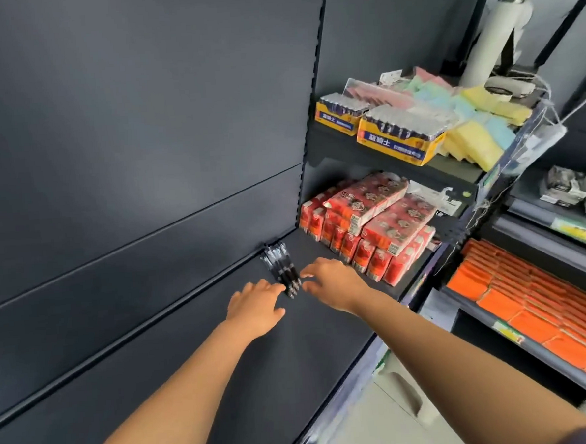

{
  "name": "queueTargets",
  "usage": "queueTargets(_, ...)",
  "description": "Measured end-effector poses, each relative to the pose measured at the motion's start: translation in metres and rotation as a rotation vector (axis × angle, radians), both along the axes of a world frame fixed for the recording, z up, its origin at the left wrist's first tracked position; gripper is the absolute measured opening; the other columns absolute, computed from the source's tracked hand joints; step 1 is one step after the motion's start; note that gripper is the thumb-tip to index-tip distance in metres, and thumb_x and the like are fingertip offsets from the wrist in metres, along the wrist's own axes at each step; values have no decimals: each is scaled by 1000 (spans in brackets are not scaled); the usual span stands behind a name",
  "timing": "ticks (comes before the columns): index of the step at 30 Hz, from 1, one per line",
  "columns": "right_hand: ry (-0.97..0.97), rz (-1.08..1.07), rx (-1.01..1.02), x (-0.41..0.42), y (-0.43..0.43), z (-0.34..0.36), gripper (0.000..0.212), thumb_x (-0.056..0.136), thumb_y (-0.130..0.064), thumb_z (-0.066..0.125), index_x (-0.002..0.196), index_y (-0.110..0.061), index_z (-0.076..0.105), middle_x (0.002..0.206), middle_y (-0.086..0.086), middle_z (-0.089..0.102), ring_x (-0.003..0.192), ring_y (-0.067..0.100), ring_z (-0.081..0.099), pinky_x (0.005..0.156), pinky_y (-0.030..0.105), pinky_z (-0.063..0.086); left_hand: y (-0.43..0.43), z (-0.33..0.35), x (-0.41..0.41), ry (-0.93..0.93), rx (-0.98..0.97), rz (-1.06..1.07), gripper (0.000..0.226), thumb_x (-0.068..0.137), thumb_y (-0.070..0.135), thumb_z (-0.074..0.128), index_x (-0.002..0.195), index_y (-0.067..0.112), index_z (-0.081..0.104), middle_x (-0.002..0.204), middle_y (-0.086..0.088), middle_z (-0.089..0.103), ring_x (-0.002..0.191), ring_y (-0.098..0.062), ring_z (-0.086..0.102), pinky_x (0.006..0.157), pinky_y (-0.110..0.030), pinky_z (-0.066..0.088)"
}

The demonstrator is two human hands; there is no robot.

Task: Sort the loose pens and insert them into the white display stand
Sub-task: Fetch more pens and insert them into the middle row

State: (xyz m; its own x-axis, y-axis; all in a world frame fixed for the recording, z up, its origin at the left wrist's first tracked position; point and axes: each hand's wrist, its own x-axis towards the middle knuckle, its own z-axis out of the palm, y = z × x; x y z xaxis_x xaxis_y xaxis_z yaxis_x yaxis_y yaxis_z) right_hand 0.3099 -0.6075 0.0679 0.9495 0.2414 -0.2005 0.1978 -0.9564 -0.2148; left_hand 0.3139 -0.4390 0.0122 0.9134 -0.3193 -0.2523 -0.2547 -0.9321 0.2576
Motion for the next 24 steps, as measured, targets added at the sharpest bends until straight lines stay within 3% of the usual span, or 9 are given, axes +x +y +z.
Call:
queueTargets(6,85,105,40,57,-15,-21,36,96,-29,47,130,-19,54,127,11,51,119,34,47,97,47,43,-35,-20,35,24,-104,277,47,96,44,37,141,34,28,134,-2,41,122,-26,39,96,-42,37)
queueTargets(14,178,244,116,104,-19,-44,34,96,-29,50,126,-16,57,125,9,52,115,29,51,94,38,45,-51,-26,46,-49,-133,621,29,90,34,50,115,19,46,119,-6,44,110,-27,43,83,-37,42)
queueTargets(20,99,256,46,113,7,-60,33,95,-32,52,118,-9,59,122,12,53,112,31,53,86,37,46,-38,-19,38,19,-133,753,29,87,17,51,115,14,44,117,-7,41,106,-27,44,79,-38,48)
queueTargets(24,-89,254,-141,115,28,-63,34,92,-38,55,116,-14,59,120,8,57,112,28,53,88,37,39,-39,-17,40,73,-50,782,49,85,20,57,128,16,33,123,-6,39,109,-28,46,70,-35,44)
